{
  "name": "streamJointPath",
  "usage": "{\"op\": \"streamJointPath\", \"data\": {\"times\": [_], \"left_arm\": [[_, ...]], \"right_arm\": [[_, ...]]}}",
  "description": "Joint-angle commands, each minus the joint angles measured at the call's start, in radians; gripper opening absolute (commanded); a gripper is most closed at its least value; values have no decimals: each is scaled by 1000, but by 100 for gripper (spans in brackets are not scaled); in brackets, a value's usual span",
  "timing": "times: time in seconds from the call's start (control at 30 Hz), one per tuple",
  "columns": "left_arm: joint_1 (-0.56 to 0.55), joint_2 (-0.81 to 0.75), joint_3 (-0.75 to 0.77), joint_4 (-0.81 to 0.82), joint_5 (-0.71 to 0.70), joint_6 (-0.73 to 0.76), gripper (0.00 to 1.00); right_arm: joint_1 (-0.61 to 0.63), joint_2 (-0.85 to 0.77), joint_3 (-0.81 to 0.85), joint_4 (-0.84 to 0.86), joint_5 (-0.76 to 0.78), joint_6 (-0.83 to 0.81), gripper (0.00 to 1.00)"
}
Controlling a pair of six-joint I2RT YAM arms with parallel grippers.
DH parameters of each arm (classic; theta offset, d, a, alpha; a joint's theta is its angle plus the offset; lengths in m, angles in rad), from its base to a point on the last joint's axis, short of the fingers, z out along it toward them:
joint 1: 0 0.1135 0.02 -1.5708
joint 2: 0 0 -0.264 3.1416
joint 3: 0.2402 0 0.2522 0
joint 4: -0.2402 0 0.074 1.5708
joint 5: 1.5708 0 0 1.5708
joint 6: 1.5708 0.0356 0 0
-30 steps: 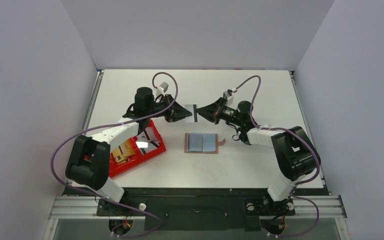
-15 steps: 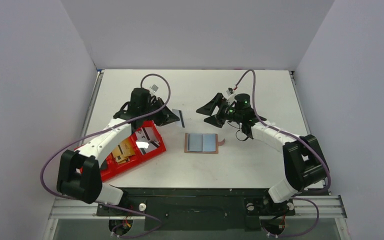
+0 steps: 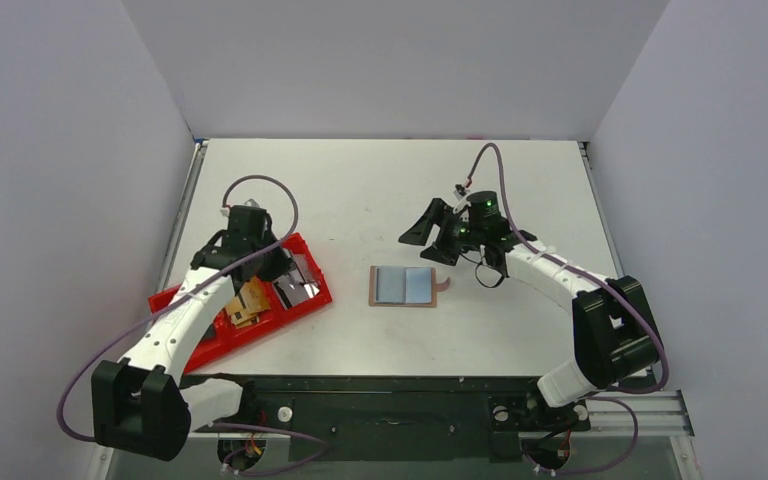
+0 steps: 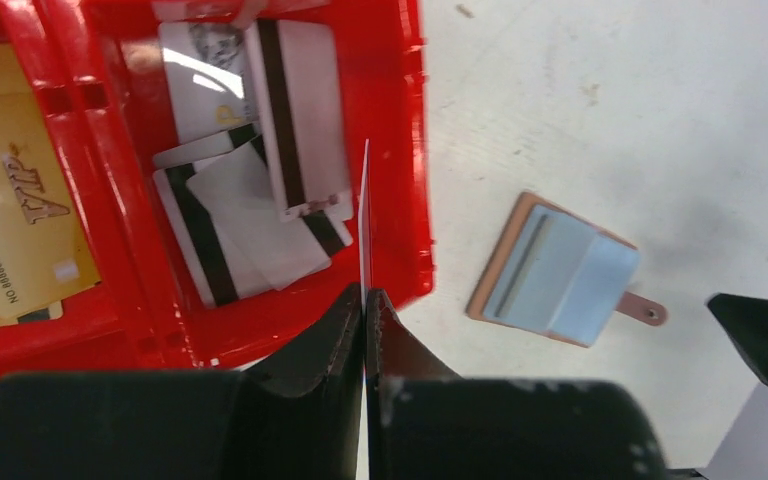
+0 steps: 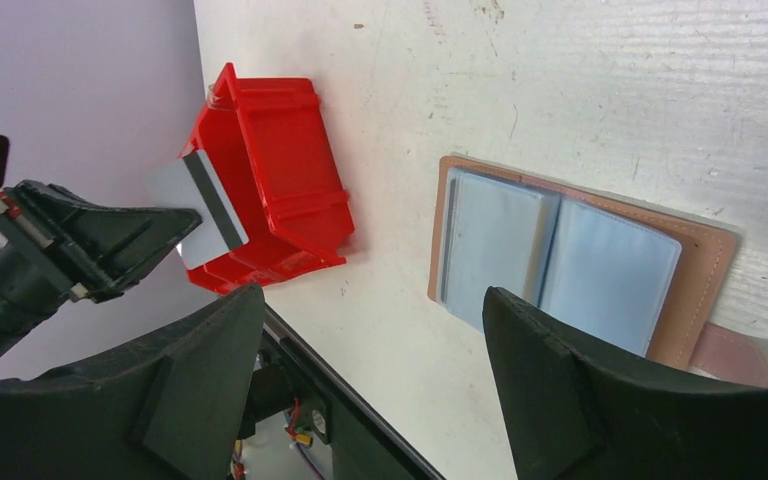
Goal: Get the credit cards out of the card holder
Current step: Place the credit card in the storage box.
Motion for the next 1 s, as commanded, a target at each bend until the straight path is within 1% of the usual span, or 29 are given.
{"op": "streamJointPath", "data": {"times": [0.0,0.17,0.27,0.37,0.4,0.43,0.47,0.5,0.57,0.67,0.8,0.97], "left_arm": [[29,53,-41,41,-24,17,0],[44,145,-53,166,4,11,0],[50,207,-50,218,41,3,0],[54,249,-44,237,54,3,1],[56,254,-42,237,56,5,3],[56,259,-37,234,54,6,11],[57,259,-34,220,50,11,15],[57,252,-28,212,39,17,26],[58,227,-20,180,13,32,35],[57,176,-4,123,-35,54,40],[58,102,25,54,-77,95,44],[54,44,77,-11,-95,146,46]], "right_arm": [[10,-25,22,-15,19,-38,76],[12,-44,17,-43,25,-56,76],[13,-55,17,-64,33,-74,76],[25,-63,25,-97,54,-101,76],[28,-65,27,-105,68,-107,76],[36,-66,32,-121,76,-119,76],[39,-68,35,-130,91,-124,76],[48,-68,41,-148,111,-136,76],[61,-67,52,-181,143,-153,76],[87,-62,71,-233,203,-178,76],[160,-42,115,-298,331,-212,76],[232,33,175,-342,462,-221,75]]}}
